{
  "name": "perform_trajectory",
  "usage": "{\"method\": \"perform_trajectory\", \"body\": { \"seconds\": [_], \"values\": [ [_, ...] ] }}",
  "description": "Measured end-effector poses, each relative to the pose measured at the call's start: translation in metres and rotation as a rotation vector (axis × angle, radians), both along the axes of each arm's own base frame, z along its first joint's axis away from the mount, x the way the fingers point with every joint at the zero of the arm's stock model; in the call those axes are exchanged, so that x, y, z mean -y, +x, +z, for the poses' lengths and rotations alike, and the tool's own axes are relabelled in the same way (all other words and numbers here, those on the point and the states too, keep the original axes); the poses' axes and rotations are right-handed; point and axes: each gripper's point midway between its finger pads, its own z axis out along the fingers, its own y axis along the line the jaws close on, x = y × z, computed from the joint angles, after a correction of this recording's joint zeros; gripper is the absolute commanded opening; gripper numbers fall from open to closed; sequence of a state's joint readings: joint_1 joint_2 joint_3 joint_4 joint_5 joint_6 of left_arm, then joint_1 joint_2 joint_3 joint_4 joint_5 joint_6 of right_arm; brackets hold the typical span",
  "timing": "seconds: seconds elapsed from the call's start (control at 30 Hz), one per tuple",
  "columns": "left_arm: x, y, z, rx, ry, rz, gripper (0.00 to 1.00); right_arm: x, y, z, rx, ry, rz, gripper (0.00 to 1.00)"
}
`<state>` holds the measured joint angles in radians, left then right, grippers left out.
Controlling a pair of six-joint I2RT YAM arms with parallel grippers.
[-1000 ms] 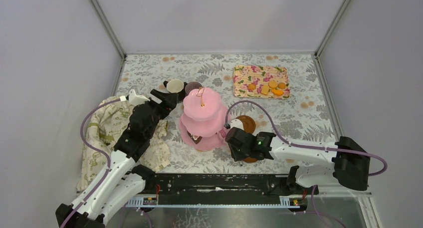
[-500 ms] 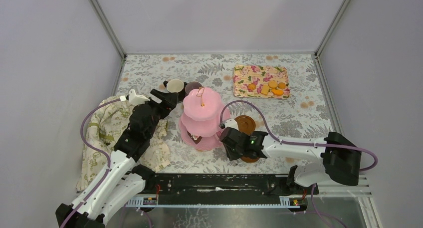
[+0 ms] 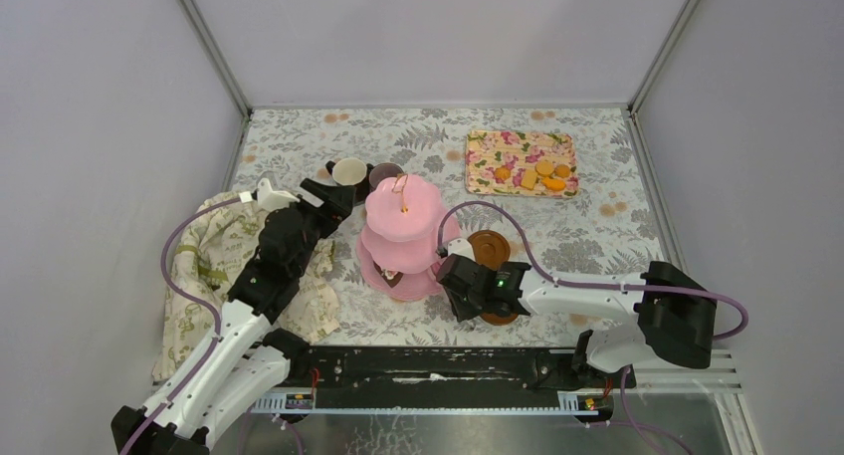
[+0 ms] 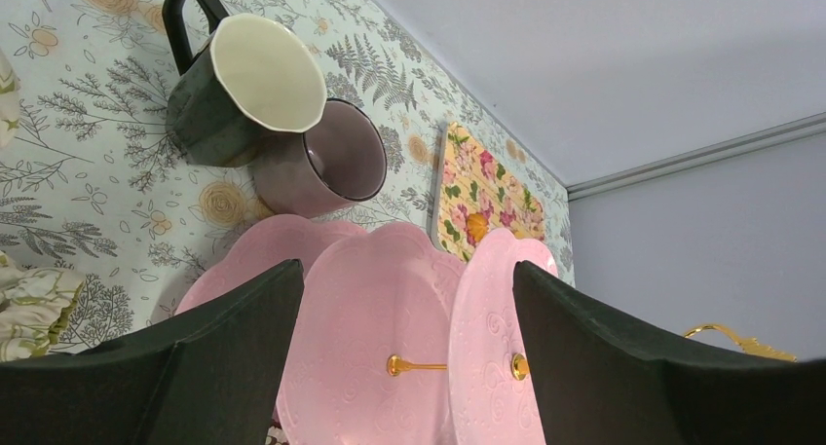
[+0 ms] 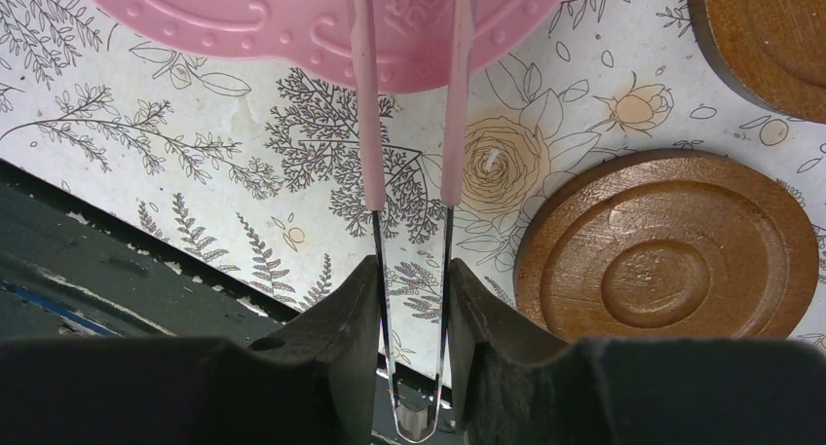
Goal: Serve the afternoon tea
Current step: Place the desert on the desert table.
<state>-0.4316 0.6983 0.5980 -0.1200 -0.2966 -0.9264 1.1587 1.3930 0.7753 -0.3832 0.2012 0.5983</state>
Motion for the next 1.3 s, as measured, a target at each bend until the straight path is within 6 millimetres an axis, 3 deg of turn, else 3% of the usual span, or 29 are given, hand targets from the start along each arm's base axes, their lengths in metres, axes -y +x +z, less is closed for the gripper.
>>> {"method": "perform_trajectory", "body": {
  "seconds": [0.47,0.83,1.3],
  "values": [
    [-0.001,-0.001,0.002,0.007,-0.004,0.0,0.86,-0.005,0.002,-0.003,-0.002,-0.005,-0.001,0.42],
    [-0.001,-0.001,-0.001,0.002,-0.002,0.0,0.86,-0.003,0.005,-0.002,0.014,-0.007,-0.01,0.42],
    [-0.001,-0.001,-0.001,0.003,-0.002,0.0,0.86,-0.008,0.004,0.018,0.038,0.059,-0.01,0.41]
  ]
}}
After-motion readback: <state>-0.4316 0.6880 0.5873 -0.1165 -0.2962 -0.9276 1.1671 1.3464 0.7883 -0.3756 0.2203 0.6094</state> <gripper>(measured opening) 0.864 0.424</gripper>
